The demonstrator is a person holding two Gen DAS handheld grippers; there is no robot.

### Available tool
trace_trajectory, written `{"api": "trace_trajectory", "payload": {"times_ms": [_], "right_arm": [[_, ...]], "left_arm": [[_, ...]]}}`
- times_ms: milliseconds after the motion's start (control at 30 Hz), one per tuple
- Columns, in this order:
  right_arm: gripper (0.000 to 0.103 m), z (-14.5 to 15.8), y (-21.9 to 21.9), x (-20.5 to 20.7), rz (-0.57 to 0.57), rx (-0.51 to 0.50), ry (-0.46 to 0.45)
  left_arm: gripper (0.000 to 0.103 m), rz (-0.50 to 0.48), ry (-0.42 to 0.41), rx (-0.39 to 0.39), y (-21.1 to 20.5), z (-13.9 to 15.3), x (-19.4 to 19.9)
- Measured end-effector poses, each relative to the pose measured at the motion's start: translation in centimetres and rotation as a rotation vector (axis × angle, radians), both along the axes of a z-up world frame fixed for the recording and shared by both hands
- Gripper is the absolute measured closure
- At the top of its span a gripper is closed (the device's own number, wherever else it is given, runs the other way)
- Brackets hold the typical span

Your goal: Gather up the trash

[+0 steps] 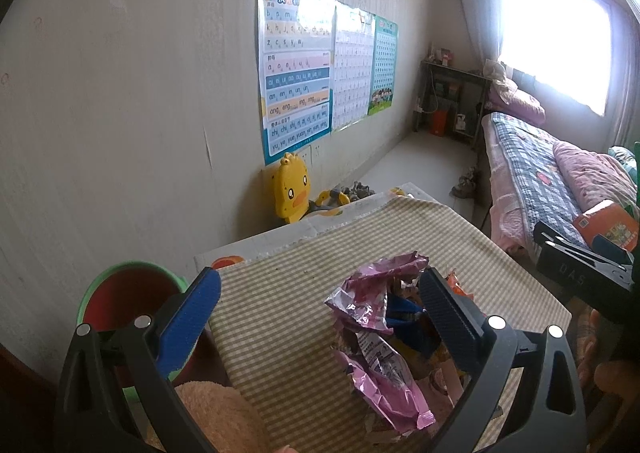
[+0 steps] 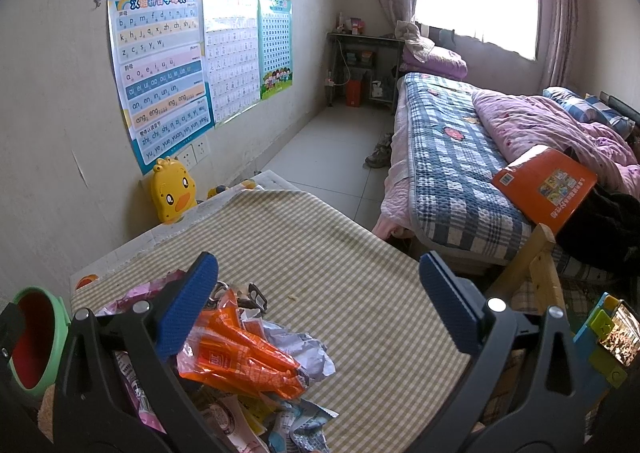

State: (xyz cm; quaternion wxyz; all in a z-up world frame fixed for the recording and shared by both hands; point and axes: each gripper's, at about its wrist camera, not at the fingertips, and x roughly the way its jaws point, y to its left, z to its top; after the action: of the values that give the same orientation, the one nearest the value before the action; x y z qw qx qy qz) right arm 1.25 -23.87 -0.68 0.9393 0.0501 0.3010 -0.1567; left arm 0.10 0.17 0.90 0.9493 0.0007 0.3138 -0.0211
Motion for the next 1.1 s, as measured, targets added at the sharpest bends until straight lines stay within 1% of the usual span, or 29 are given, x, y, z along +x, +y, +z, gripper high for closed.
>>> {"api": "trace_trajectory", "payload": {"times_ms": [300, 467, 533, 567, 600, 633, 667, 733, 767, 800, 833, 900, 933, 967, 1000, 1033, 1067, 1100], "right_arm": [[0.004, -0.2, 0.0, -0.1, -0.001, 0.002, 0.002], [0.004, -0.1, 0.0, 0.0, 0.000, 0.000, 0.002], [0.004, 0.0, -0.2, -0.1, -0.005, 0.001, 0.000], [0.004, 0.0, -0.4, -0.2, -0.007, 0.004, -0.001], [0.004, 0.0, -0.6, -0.3, -0.014, 0.012, -0.004], [0.004, 0.1, -0.8, -0.4, -0.019, 0.017, -0.005], [0.004, 0.1, -1.0, -0.4, -0.023, 0.021, -0.006], [0.004, 0.0, -1.3, -0.4, -0.030, 0.031, -0.001], [0.004, -0.1, -1.3, -0.3, -0.030, 0.037, 0.005], [0.004, -0.2, -1.3, -0.2, -0.027, 0.042, 0.011], [0.004, -0.1, -1.2, -0.1, -0.022, 0.044, 0.016], [0.004, -0.3, -0.9, 0.2, -0.006, 0.041, 0.031], [0.004, -0.4, -0.7, 0.3, 0.004, 0.038, 0.042], [0.004, -0.6, -0.5, 0.6, 0.014, 0.036, 0.059], [0.004, -1.0, -0.3, 1.0, 0.034, 0.035, 0.095], [0.004, -1.6, -0.1, 1.4, 0.058, 0.038, 0.136], [0.004, -2.4, 0.2, 2.0, 0.095, 0.045, 0.196], [0.004, -3.2, 0.3, 2.5, 0.128, 0.052, 0.251]], "left_arm": [[0.008, -0.006, 0.008, -0.003, 0.0, -0.2, 0.0], [0.008, -0.034, 0.049, -0.025, -0.1, -0.8, 0.2], [0.008, -0.036, 0.054, -0.015, -0.1, -1.3, 0.2], [0.008, -0.055, 0.062, 0.001, -0.4, -1.8, 0.3], [0.008, -0.067, 0.076, 0.011, -0.5, -2.2, 0.4], [0.008, -0.095, 0.110, 0.007, -0.7, -3.0, 0.7], [0.008, -0.117, 0.134, -0.012, -0.8, -3.4, 0.8], [0.009, -0.163, 0.208, -0.084, -1.0, -4.9, 1.2], [0.014, -0.178, 0.237, -0.106, -1.2, -5.6, 1.4], [0.017, -0.187, 0.256, -0.112, -1.3, -6.1, 1.5], [0.019, -0.195, 0.279, -0.109, -1.6, -6.7, 1.7], [0.021, -0.203, 0.332, -0.090, -2.4, -8.3, 2.0], [0.025, -0.208, 0.353, -0.095, -2.4, -8.8, 2.1], [0.032, -0.212, 0.396, -0.108, -2.5, -9.7, 2.4], [0.036, -0.211, 0.422, -0.114, -2.6, -10.2, 2.6], [0.044, -0.211, 0.460, -0.127, -2.6, -11.0, 2.7], [0.048, -0.214, 0.482, -0.142, -2.4, -11.5, 2.8], [0.050, -0.214, 0.498, -0.157, -2.1, -12.0, 2.9]]}}
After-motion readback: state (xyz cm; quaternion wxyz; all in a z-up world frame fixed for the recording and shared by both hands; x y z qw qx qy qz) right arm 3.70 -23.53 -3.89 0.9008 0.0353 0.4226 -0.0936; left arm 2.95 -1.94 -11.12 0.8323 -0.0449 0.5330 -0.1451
